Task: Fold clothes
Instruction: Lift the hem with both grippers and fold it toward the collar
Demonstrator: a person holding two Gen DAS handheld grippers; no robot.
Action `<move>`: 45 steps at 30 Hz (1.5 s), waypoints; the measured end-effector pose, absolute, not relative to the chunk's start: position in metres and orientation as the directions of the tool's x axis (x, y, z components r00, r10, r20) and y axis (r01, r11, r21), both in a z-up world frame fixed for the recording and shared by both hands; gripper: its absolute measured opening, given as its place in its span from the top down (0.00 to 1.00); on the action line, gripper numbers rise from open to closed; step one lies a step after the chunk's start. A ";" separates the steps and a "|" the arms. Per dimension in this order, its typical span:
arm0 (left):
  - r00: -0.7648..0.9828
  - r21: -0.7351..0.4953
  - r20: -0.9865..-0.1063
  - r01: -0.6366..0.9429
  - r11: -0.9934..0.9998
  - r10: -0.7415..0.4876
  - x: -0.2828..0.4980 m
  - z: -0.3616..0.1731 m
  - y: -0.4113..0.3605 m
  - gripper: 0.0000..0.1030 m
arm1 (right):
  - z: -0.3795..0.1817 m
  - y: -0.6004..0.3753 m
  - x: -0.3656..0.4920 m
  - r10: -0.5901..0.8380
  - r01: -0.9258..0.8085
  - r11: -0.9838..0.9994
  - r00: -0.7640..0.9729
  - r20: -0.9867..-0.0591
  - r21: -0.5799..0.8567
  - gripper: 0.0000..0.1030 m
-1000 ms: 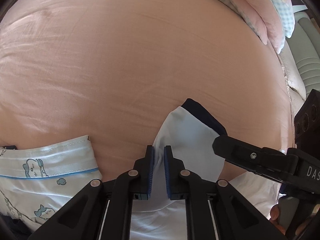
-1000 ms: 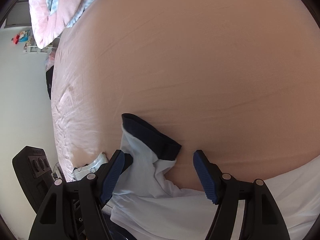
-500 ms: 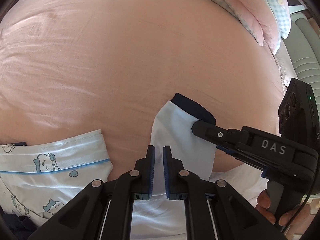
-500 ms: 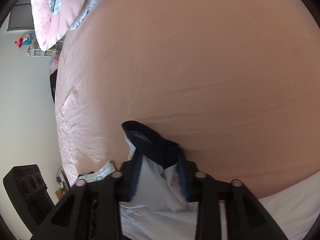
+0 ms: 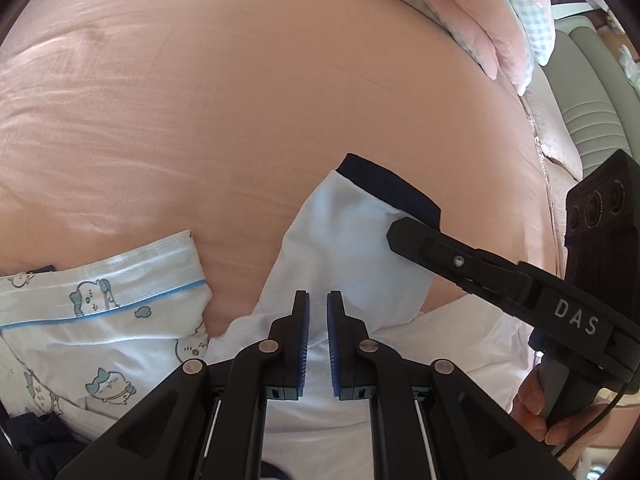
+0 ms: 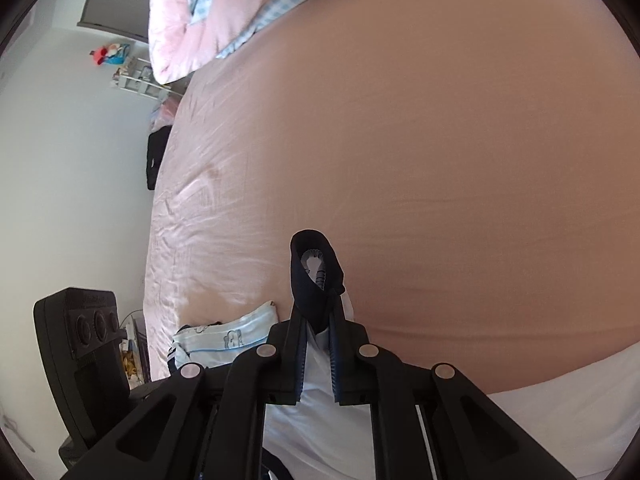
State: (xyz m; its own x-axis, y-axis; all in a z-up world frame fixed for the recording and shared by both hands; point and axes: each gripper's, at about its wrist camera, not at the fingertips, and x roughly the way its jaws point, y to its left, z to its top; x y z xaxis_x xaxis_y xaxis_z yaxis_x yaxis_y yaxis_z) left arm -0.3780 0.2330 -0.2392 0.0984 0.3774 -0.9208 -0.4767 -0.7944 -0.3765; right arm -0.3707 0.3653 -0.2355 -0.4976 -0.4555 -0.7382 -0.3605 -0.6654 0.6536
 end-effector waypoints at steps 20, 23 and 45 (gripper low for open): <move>0.241 -0.478 -0.872 -0.229 -0.848 0.427 -0.380 -0.230 0.201 0.42 | -0.193 0.305 -0.288 -0.352 -0.050 -0.905 -0.469 -0.810 0.422 0.93; 0.273 -0.495 -0.857 -0.196 -0.847 0.437 -0.382 -0.241 0.202 0.42 | -0.193 0.304 -0.289 -0.343 -0.041 -0.913 -0.462 -0.818 0.406 0.93; 0.276 -0.506 -0.826 0.019 -0.862 0.491 -0.392 -0.281 0.190 0.92 | -0.195 0.295 -0.287 -0.168 -0.052 -0.979 -0.354 -0.920 0.199 0.68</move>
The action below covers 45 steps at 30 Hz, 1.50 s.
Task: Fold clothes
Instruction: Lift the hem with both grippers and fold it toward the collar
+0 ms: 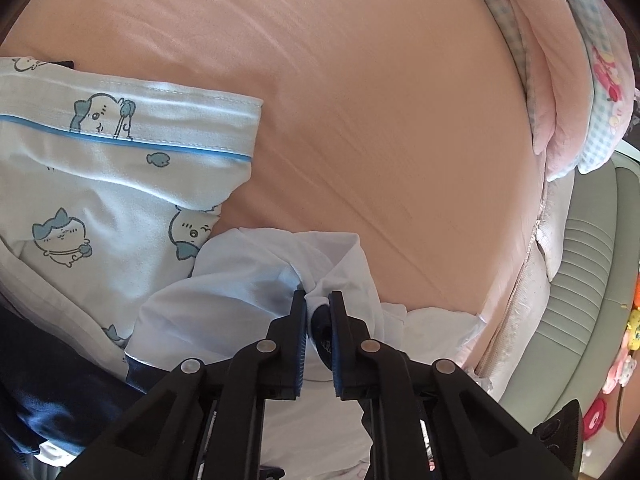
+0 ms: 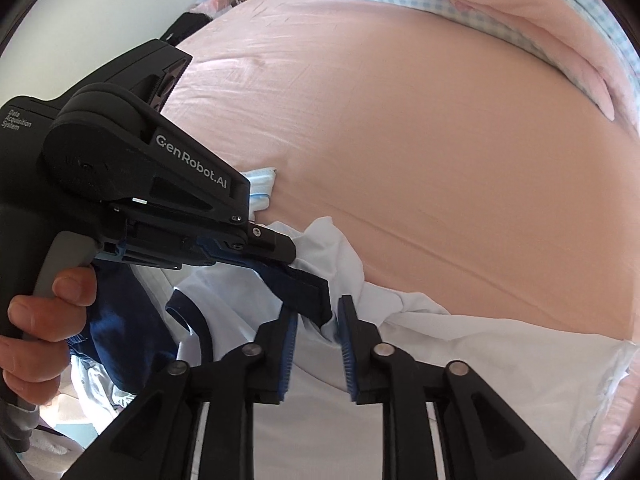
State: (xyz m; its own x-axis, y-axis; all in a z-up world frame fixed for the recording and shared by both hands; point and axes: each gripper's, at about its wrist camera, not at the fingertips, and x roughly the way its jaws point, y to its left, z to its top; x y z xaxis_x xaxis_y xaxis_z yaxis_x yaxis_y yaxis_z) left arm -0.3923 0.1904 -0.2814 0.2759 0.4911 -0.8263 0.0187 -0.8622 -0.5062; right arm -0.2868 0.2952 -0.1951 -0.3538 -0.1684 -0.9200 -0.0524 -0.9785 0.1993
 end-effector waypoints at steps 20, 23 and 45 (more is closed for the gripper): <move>0.195 -0.531 -0.837 -0.058 -0.845 0.512 -0.364 -0.274 0.182 0.92 | -0.233 0.364 -0.254 -0.470 -0.573 -0.541 -0.400 -0.787 0.615 0.42; 0.189 -0.549 -0.826 -0.052 -0.834 0.531 -0.359 -0.273 0.178 0.92 | -0.251 0.359 -0.253 -0.511 -0.596 -0.463 -0.425 -0.747 0.657 0.42; 0.201 -0.632 -0.770 -0.109 -0.767 0.606 -0.307 -0.248 0.185 0.92 | -0.258 0.358 -0.250 -0.501 -0.536 -0.437 -0.522 -0.691 0.722 0.94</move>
State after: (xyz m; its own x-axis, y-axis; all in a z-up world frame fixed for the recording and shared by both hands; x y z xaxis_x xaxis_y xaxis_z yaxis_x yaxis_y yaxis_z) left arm -0.3071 0.1853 -0.2482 0.2012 0.6056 -0.7699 -0.1091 -0.7673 -0.6320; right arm -0.2502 0.3576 -0.2579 -0.5220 -0.5005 -0.6906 -0.5360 -0.4373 0.7221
